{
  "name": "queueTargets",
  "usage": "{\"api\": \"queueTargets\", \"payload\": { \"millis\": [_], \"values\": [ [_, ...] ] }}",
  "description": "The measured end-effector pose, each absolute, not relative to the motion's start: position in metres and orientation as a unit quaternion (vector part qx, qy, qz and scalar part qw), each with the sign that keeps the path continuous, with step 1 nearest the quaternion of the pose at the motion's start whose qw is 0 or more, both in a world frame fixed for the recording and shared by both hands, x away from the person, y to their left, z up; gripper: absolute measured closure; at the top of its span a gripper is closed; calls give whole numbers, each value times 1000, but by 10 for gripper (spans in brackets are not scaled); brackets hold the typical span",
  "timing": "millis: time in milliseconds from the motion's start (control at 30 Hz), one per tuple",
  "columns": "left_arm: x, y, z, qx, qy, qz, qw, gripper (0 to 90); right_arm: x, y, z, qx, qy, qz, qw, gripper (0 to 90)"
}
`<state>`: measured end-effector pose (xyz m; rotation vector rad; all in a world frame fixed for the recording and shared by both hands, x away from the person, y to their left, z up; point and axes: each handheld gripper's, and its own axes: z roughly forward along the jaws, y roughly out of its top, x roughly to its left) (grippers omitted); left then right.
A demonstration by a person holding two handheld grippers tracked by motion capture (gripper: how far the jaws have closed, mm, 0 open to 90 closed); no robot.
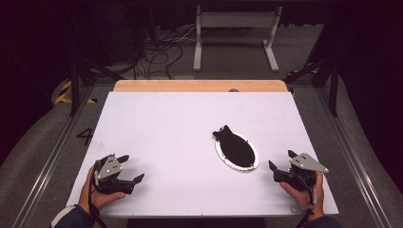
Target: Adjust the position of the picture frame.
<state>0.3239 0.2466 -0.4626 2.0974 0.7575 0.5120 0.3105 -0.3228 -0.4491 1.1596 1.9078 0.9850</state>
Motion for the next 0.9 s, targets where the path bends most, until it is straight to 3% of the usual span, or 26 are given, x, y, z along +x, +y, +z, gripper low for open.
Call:
{"api": "queueTargets", "payload": {
  "millis": [100, 300, 433, 500, 533, 700, 900],
  "values": [
    [322, 246, -462, 837, 295, 204, 413, 144, 311, -324, -449, 451, 731, 381, 342, 225],
    [318, 249, -462, 832, 303, 212, 413, 225, 315, -325, -448, 455, 733, 384, 330, 388],
    [318, 250, -460, 836, 295, 207, 413, 390, 326, -322, -448, 444, 747, 384, 313, 580],
    [318, 250, -459, 840, 293, 203, 409, 480, 328, -321, -449, 443, 749, 382, 310, 611],
    [319, 248, -459, 844, 289, 200, 405, 480, 332, -319, -449, 441, 755, 378, 305, 640],
    [324, 246, -454, 835, 299, 189, 422, 886, 350, -309, -450, 423, 767, 373, 305, 895],
    [332, 239, -454, 838, 308, 175, 415, 900, 379, -301, -455, 431, 779, 357, 283, 900]
  ]
}}
